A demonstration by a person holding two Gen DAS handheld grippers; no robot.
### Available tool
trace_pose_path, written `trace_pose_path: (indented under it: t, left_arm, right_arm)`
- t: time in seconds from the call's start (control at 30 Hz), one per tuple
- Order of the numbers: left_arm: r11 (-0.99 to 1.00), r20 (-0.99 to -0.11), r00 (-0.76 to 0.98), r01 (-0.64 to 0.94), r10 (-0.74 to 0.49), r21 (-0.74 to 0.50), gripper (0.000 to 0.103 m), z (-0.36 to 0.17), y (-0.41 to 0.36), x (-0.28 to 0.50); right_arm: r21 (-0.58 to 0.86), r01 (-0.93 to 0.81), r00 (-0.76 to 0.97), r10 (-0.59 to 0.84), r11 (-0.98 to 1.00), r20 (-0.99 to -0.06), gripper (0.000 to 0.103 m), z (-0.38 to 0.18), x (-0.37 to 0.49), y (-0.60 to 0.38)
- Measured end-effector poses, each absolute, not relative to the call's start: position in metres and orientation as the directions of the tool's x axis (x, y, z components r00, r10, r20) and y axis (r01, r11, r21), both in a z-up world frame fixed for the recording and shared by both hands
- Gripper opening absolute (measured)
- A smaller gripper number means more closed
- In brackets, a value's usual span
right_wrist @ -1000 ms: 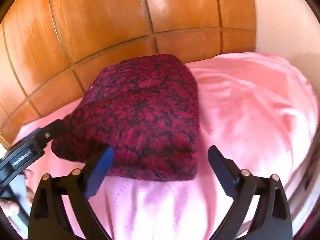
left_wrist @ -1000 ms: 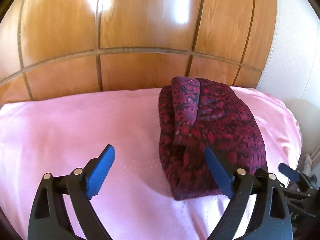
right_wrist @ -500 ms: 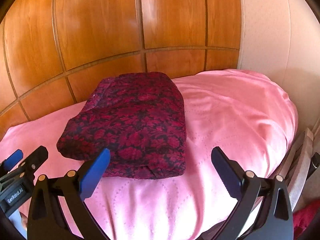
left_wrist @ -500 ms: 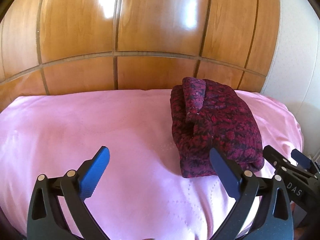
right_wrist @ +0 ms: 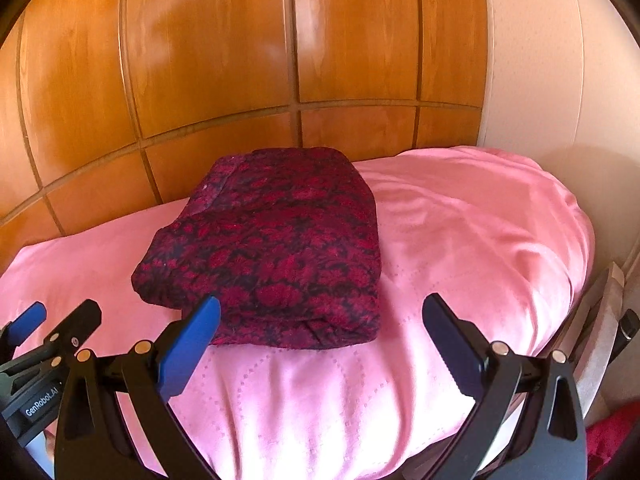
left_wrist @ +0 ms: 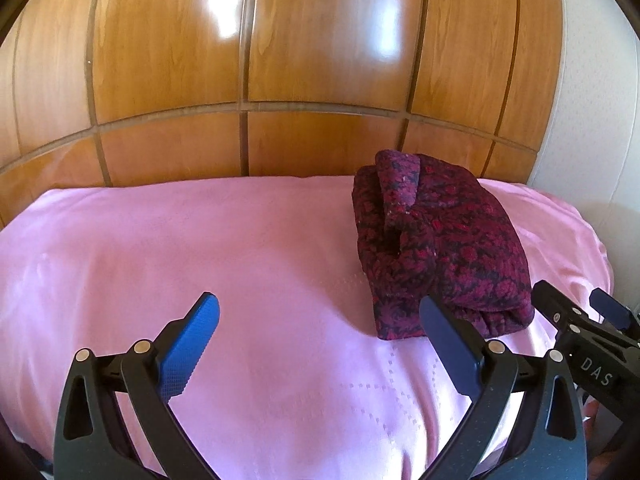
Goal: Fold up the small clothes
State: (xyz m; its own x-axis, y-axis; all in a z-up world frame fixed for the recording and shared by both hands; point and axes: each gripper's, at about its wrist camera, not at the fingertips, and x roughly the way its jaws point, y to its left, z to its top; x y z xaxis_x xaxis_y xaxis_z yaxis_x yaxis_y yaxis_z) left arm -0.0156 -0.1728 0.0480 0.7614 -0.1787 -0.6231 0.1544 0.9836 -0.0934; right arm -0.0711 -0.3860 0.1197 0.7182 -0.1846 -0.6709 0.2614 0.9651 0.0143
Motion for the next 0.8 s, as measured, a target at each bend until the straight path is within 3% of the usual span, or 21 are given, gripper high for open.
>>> trace_pose_path:
  t: [0.8]
  left_arm:
    - [0.983, -0.639, 0.746, 0.157, -0.184, -0.1, 0.099, 0.041, -0.173, -0.016]
  right_arm:
    - [0.026, 0.285, 0.714, -0.194, 0.958, -0.672, 0.101, 0.107, -0.078, -0.382]
